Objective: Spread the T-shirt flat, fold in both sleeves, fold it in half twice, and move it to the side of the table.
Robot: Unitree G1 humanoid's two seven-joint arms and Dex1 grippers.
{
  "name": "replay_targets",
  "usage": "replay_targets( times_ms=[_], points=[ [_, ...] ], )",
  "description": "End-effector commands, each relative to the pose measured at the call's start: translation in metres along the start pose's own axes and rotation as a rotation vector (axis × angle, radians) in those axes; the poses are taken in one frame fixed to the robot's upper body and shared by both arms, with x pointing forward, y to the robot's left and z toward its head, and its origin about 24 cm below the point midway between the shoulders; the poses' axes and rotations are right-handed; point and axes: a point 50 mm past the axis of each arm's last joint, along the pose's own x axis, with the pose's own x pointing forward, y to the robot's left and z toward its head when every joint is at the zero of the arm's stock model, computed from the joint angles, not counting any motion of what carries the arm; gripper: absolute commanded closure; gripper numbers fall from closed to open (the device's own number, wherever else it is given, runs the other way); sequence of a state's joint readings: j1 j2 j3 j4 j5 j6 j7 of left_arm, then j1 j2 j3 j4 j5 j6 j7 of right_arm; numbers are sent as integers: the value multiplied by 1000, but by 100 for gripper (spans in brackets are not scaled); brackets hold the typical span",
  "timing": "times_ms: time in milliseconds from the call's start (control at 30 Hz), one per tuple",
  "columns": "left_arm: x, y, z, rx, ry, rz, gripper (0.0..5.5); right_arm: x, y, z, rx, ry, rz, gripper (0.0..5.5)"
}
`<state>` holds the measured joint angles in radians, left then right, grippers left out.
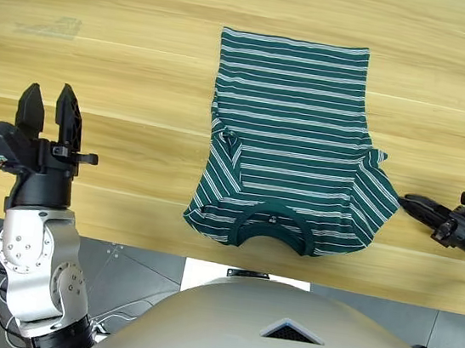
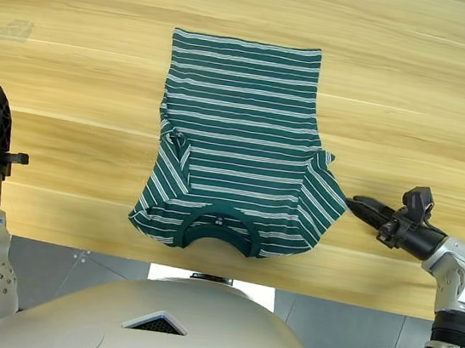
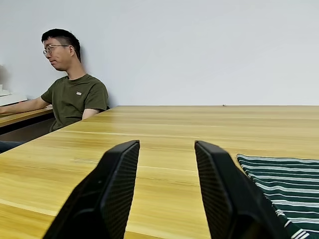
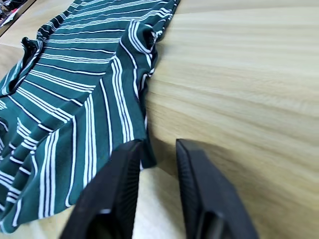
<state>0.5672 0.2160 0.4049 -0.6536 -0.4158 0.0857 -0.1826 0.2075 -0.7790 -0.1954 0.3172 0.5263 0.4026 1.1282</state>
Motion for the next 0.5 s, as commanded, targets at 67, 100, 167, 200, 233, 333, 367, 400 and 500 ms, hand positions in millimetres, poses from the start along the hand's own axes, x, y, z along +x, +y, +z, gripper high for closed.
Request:
replay_targets(
  times_ms=[67, 100, 167, 200, 233, 333, 367, 400, 500],
  points=[
    [0, -1, -3, -2, 8, -1, 342, 2, 5, -33, 64, 136, 15, 508],
    [1, -1, -3, -2, 8, -1, 342, 3, 6, -34, 62, 141, 27, 524],
    [1, -1, -4, -3, 10, -1, 342, 3, 7, -34, 59, 145, 39, 546],
    [1, -2, -4, -4, 11, -2, 342, 4, 8, -34, 57, 147, 43, 546],
    [1, -2, -5, -4, 13, -4, 342, 4, 8, -35, 56, 148, 46, 546],
    [1, -3, -6, -6, 16, -4, 342, 4, 7, -35, 41, 148, 32, 546],
    [1, -3, -6, -6, 16, -3, 342, 4, 5, -35, 36, 145, 24, 546],
    [0, -3, -6, -7, 17, -2, 342, 4, 2, -34, 30, 133, 0, 527],
    [0, -4, -7, -9, 18, -1, 342, 4, -3, -30, 27, 98, -36, 485]
  ],
)
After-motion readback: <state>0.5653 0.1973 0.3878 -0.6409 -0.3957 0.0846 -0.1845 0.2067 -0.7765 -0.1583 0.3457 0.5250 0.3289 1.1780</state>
